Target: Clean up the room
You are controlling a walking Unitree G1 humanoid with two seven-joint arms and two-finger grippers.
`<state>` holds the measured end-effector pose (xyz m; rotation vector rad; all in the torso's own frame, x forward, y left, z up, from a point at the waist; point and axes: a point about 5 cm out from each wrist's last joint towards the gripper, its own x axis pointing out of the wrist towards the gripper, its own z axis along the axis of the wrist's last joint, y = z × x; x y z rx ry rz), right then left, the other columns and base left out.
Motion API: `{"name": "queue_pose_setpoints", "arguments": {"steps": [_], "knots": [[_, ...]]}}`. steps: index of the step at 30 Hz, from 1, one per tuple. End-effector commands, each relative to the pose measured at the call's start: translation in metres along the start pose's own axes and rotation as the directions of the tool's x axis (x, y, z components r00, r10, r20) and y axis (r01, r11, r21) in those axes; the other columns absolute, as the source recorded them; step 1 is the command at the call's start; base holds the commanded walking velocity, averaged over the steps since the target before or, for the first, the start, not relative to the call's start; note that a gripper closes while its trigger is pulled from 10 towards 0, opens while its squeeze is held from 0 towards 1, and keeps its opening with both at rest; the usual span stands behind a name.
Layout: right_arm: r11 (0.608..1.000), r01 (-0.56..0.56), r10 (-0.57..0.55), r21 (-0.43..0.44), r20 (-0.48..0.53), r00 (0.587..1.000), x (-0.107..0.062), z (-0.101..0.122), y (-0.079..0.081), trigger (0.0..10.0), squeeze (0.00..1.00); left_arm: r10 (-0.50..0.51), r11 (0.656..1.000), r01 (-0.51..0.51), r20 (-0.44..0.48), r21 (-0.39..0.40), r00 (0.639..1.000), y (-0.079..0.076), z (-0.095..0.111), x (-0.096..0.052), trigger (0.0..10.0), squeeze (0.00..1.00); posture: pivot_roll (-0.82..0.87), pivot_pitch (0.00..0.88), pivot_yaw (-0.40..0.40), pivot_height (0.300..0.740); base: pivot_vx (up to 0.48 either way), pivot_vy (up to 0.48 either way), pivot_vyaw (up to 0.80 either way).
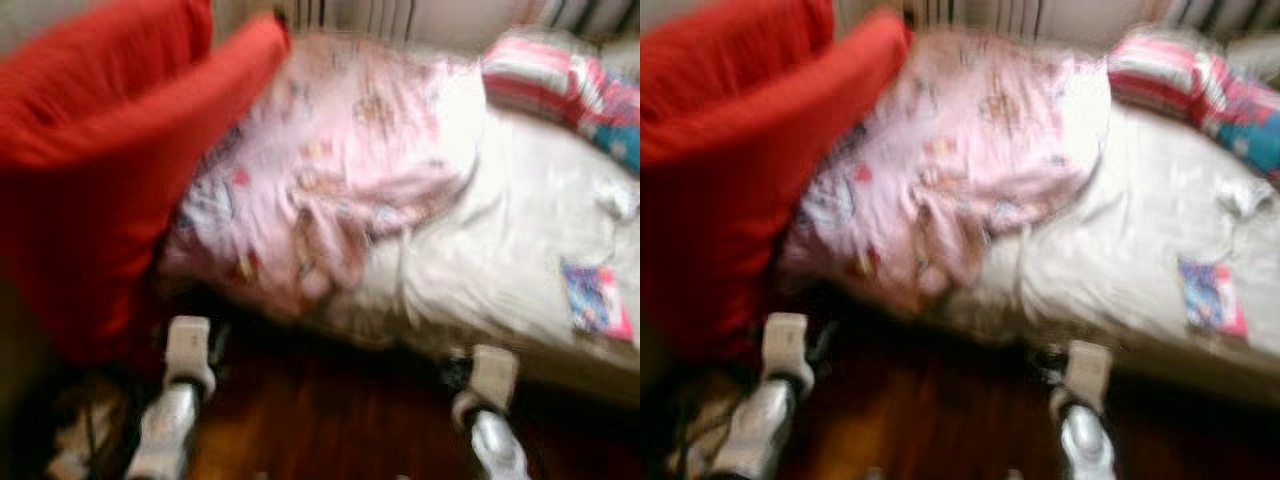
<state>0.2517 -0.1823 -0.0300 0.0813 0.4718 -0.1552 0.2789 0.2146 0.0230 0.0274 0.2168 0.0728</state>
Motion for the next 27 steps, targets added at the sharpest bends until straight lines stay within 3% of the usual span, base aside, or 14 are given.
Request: {"name": "queue_pose_setpoints", "arguments": {"steps": [1, 8, 10, 14, 17, 22, 27], "knots": [[0.998, 0.052, -0.054, -0.022, -0.119, 0.991, -0.011, -0.026, -0.021, 10.0, 0.00, 0.002, 0.999, -0.008, -0.124, -0.051, 0.992, -0.002, -0.025, -0.008, 10.0, 0.00, 0.01, 0.184, -0.020, 0.740, 0.000, 0.000, 0.00], [0.997, 0.061, -0.073, -0.051, -0.266, 0.961, -0.022, -0.051, -0.031, 10.0, 0.00, 0.010, 0.998, -0.025, -0.268, -0.055, 0.963, 0.001, -0.051, -0.019, 10.0, 0.00, 0.01, 0.177, -0.013, 0.740, 0.000, 0.000, 0.00], [0.995, 0.095, -0.103, -0.042, -0.332, 0.937, -0.029, -0.063, -0.038, 10.0, 0.00, -0.006, 1.000, -0.001, -0.352, -0.021, 0.936, 0.001, -0.064, -0.025, 10.0, 0.00, 0.02, 0.173, -0.007, 0.740, 0.000, 0.000, 0.00], [0.993, 0.104, -0.117, -0.054, -0.391, 0.913, -0.036, -0.074, -0.041, 10.0, 0.00, 0.000, 1.000, 0.004, -0.421, 0.008, 0.907, 0.002, -0.076, -0.032, 10.0, 0.00, 0.02, 0.170, -0.005, 0.740, 0.000, 0.000, 0.00], [0.994, 0.087, -0.107, -0.067, -0.395, 0.913, -0.037, -0.075, -0.039, 10.0, 0.00, -0.003, 1.000, 0.002, -0.421, -0.004, 0.907, 0.001, -0.076, -0.032, 10.0, 0.00, 0.02, 0.170, -0.004, 0.740, 0.000, 0.000, 0.00], [0.995, 0.025, -0.062, -0.100, -0.389, 0.919, -0.037, -0.077, -0.029, 10.0, 0.00, 0.026, 0.999, -0.040, -0.371, -0.029, 0.928, 0.001, -0.068, -0.025, 10.0, 0.00, 0.01, 0.171, -0.005, 0.740, 0.000, 0.000, 0.75], [0.997, 0.027, -0.055, -0.078, -0.383, 0.922, -0.036, -0.075, -0.027, 10.0, 0.00, 0.020, 0.999, -0.035, -0.353, -0.036, 0.935, 0.000, -0.064, -0.022, 10.0, 0.00, 0.02, 0.170, -0.007, 0.740, 0.000, 0.000, 0.57]]}}
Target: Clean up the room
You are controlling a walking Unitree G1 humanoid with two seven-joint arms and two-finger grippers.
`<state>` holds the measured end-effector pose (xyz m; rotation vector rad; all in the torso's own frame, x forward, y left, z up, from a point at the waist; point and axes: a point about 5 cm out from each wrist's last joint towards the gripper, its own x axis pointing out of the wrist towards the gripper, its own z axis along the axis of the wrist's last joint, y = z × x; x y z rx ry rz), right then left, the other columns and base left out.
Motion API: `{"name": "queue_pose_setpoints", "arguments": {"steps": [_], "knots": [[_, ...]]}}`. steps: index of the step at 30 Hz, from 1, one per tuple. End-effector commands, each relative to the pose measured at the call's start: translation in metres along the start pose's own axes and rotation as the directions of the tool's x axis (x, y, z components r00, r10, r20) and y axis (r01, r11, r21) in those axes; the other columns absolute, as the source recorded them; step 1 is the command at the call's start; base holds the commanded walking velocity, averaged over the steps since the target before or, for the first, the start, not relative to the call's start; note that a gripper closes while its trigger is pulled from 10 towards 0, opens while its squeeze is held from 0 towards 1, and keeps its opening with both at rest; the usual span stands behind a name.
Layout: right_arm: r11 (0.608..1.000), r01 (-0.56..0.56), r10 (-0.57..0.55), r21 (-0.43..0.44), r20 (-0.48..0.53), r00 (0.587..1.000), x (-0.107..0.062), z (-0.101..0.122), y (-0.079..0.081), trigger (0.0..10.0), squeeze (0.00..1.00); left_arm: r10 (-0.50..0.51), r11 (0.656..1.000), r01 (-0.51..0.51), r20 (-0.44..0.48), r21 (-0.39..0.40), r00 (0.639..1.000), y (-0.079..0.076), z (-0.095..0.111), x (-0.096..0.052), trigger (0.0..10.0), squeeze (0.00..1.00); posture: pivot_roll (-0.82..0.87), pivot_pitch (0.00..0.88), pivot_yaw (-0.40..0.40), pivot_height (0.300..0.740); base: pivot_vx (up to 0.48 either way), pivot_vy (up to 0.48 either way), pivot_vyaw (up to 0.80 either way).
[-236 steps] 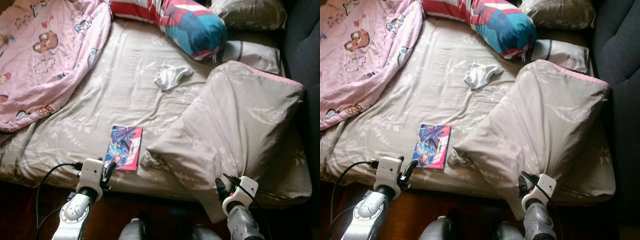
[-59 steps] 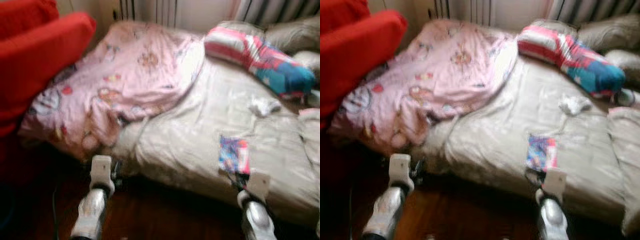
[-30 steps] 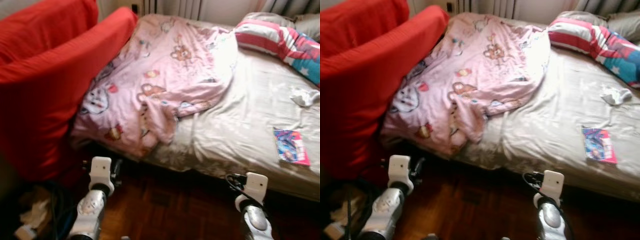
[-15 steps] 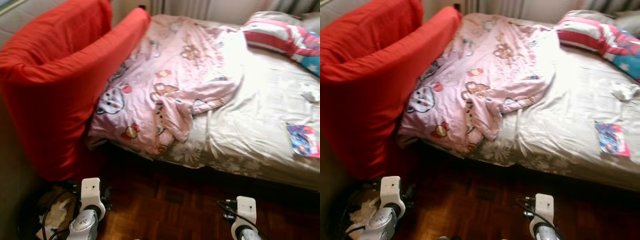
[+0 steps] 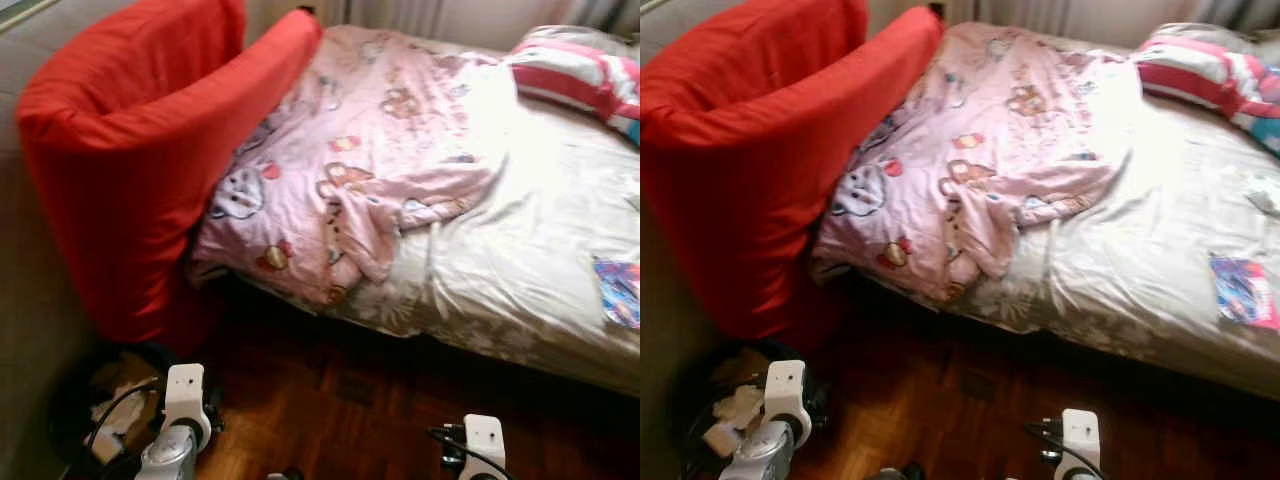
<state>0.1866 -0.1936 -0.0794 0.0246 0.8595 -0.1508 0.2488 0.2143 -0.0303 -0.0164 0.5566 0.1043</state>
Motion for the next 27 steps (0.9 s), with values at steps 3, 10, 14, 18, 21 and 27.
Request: {"name": "queue_pose_setpoints", "arguments": {"steps": [3, 10, 14, 18, 21, 27], "knots": [[1.000, 0.017, -0.017, 0.026, -0.014, 1.000, 0.000, -0.002, -0.003, 10.0, 0.00, -0.006, 1.000, 0.006, -0.020, -0.002, 1.000, -0.001, -0.008, -0.003, 10.0, 0.00, 0.02, 0.170, -0.007, 0.740, 0.000, 0.000, 0.00], [1.000, -0.019, 0.019, -0.020, -0.009, 1.000, 0.000, 0.000, 0.001, 10.0, 0.00, -0.014, 1.000, 0.014, -0.019, -0.012, 1.000, -0.001, -0.013, -0.005, 10.0, 0.00, 0.02, 0.171, -0.010, 0.740, 0.077, 0.000, 0.00], [0.997, -0.043, 0.043, -0.061, -0.006, 0.999, -0.001, -0.002, 0.005, 10.0, 0.00, -0.015, 1.000, 0.015, -0.010, -0.013, 1.000, -0.002, -0.012, -0.005, 10.0, 0.00, 0.02, 0.172, -0.013, 0.740, 0.274, 0.000, 0.40], [0.997, -0.050, 0.049, -0.058, -0.013, 0.999, -0.001, -0.005, 0.006, 10.0, 0.00, -0.015, 1.000, 0.015, -0.008, -0.014, 1.000, -0.001, -0.012, -0.005, 10.0, 0.00, 0.02, 0.172, -0.013, 0.740, 0.282, 0.000, 0.80], [0.998, -0.055, 0.055, -0.041, -0.016, 0.998, -0.002, -0.006, 0.006, 10.0, 0.00, -0.015, 1.000, 0.015, -0.009, -0.014, 1.000, -0.001, -0.012, -0.006, 10.0, 0.00, 0.02, 0.172, -0.012, 0.740, 0.285, 0.000, 0.00], [0.997, -0.066, 0.065, -0.045, -0.022, 0.998, -0.002, -0.007, 0.008, 10.0, 0.00, -0.019, 1.000, 0.019, -0.009, -0.012, 1.000, -0.002, -0.013, -0.006, 10.0, 0.00, 0.02, 0.172, -0.011, 0.740, 0.284, 0.000, 0.00]]}}
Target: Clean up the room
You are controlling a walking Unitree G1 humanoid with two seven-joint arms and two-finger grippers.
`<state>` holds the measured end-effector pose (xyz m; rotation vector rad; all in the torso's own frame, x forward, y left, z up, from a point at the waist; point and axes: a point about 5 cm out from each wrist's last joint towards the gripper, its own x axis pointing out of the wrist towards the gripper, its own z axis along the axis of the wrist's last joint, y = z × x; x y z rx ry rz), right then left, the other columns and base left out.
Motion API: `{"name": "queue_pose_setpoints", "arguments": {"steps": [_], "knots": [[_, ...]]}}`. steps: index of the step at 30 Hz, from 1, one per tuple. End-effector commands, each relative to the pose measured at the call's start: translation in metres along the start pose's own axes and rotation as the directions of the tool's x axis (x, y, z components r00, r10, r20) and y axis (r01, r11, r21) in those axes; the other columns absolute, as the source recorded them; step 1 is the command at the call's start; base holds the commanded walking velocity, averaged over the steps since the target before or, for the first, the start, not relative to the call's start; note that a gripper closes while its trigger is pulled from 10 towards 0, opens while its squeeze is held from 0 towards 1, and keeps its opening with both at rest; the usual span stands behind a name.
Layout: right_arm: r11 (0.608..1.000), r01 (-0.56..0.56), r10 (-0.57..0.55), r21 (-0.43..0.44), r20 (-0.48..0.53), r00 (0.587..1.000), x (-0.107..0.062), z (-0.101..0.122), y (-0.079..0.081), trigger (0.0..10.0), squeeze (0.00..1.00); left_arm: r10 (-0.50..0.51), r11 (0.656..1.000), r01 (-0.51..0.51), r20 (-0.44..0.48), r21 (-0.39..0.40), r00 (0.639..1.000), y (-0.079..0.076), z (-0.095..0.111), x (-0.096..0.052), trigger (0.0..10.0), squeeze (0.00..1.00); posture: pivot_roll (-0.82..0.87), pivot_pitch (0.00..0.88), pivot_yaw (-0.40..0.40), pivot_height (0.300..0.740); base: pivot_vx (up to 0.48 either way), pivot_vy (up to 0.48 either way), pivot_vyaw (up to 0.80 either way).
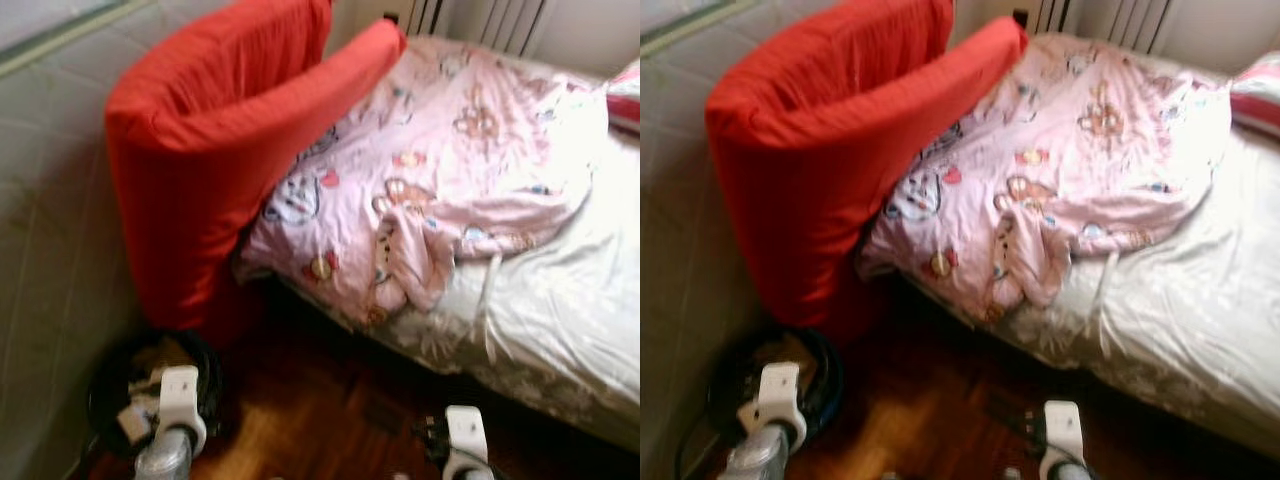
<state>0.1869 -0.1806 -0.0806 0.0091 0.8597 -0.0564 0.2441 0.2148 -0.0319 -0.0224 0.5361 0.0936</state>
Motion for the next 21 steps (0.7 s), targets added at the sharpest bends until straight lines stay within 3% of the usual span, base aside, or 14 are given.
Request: {"name": "queue_pose_setpoints", "arguments": {"steps": [1, 21], "knots": [[1.000, 0.006, -0.006, 0.009, -0.022, 1.000, -0.0016, -0.0059, -0.0044, 10.0, 0.00, -0.007, 1.000, 0.007, -0.028, -0.008, 1.000, -0.0027, -0.0092, -0.0031, 10.0, 0.00, 0.02, 0.172, -0.011, 0.740, 0.285, 0.000, 0.00], [1.000, 0.021, -0.021, 0.011, -0.021, 1.000, -0.0015, -0.0056, -0.0052, 10.0, 0.00, -0.014, 1.000, 0.014, -0.029, 0.001, 0.999, -0.0035, -0.0099, -0.0032, 10.0, 0.00, 0.02, 0.176, -0.009, 0.740, 0.285, 0.000, 0.00]]}}
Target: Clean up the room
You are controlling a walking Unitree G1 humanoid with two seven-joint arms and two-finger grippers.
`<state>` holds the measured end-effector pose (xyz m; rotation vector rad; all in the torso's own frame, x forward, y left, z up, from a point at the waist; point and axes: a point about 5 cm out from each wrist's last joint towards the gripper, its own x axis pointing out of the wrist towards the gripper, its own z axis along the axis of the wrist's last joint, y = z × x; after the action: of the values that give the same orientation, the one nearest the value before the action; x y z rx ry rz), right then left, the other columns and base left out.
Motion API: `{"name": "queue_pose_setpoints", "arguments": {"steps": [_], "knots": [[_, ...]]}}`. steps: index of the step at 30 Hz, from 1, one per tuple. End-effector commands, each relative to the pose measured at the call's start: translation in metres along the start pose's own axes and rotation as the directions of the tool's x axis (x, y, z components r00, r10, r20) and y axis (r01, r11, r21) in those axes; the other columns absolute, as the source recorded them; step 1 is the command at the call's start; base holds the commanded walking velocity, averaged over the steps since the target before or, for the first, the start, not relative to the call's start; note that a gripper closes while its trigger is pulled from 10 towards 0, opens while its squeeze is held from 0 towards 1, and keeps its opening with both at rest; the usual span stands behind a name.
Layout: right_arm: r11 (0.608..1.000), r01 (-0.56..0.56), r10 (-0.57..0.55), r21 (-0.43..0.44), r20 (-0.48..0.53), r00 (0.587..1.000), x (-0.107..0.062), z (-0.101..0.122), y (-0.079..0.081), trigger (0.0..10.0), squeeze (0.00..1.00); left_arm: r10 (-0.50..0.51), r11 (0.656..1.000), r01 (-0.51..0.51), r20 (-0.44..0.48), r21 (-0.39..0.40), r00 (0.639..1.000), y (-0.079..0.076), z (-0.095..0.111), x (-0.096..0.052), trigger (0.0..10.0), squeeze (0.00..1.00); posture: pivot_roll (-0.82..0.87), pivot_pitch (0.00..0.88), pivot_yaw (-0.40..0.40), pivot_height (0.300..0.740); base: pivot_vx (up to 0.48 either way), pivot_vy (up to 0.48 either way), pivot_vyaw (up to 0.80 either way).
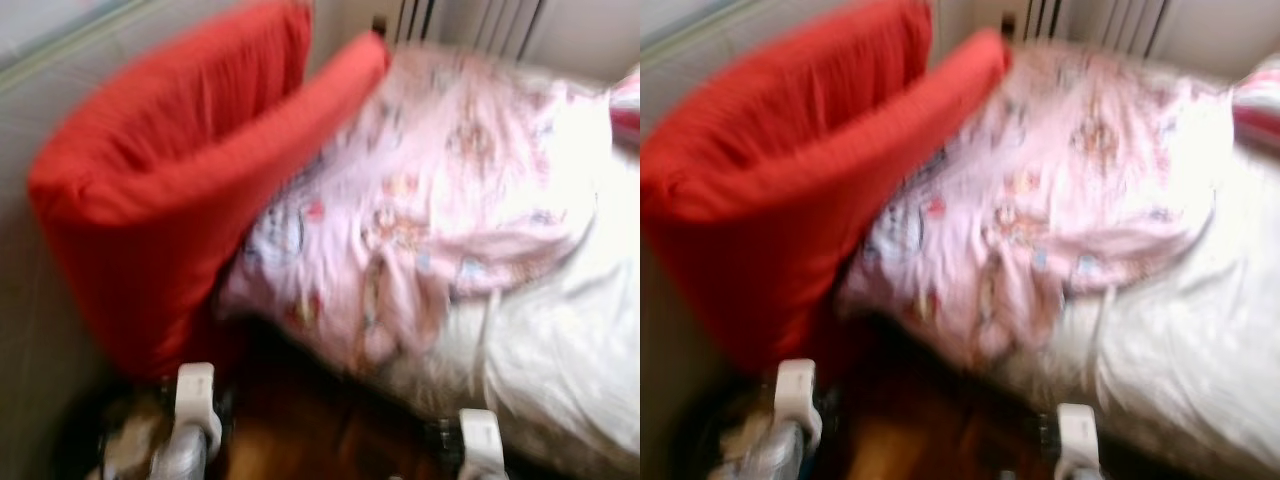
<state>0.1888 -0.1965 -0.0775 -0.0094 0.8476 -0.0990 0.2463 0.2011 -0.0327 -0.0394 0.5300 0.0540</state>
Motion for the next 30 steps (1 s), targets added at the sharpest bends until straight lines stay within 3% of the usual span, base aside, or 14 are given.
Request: {"name": "queue_pose_setpoints", "arguments": {"steps": [1, 30], "knots": [[1.000, -0.023, 0.024, 0.010, -0.033, 0.999, -0.002, -0.009, 0.011, 10.0, 0.00, 0.029, 1.000, -0.028, -0.034, 0.007, 0.999, 0.010, -0.010, -0.005, 10.0, 0.00, 0.02, 0.176, -0.009, 0.740, 0.285, 0.000, 0.00], [0.999, -0.046, 0.046, 0.006, 0.011, 0.999, 0.002, 0.006, 0.015, 10.0, 0.00, 0.022, 1.000, -0.021, -0.018, 0.012, 1.000, 0.009, -0.005, -0.003, 10.0, 0.00, 0.01, 0.181, -0.010, 0.740, 0.284, 0.000, 0.00]]}}
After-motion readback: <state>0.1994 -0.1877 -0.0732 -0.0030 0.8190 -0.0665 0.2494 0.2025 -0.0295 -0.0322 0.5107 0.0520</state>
